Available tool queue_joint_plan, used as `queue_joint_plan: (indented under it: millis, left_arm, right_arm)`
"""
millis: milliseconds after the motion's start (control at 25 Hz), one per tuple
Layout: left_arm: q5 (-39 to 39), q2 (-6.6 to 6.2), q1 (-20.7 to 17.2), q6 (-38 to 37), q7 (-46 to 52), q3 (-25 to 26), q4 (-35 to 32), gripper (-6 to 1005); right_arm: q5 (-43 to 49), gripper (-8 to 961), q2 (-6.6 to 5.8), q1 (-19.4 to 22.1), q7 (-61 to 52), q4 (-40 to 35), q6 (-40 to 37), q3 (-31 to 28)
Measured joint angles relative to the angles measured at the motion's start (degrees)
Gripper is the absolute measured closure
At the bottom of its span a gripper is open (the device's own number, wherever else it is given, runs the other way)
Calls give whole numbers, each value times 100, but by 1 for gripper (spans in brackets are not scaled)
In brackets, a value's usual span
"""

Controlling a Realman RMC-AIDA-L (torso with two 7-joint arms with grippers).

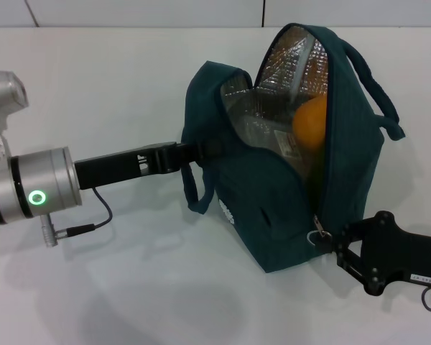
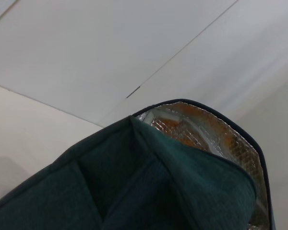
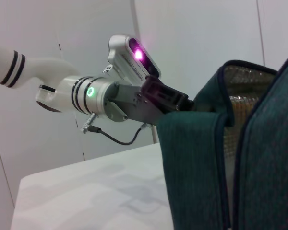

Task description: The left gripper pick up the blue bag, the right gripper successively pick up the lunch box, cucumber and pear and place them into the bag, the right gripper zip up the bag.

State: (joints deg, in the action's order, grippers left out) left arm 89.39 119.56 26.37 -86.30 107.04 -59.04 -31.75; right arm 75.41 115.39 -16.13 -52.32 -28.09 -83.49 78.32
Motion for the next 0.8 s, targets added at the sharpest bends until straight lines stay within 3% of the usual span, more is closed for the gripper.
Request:
queue_joint_plan:
  millis: [160, 600, 800]
  left_arm:
    - [-4, -2, -21, -6, -175, 12, 2, 911]
    - [-131, -4, -73, -44, -820, 174, 1, 733]
    - [-580, -10, -192, -235, -1269, 179, 0, 534]
  right_arm:
    - [0, 944, -17, 23, 7, -18, -154, -11]
    - [46, 944, -100, 350, 89, -79, -712, -572]
    - [45, 945, -106, 422, 257, -90, -963, -723]
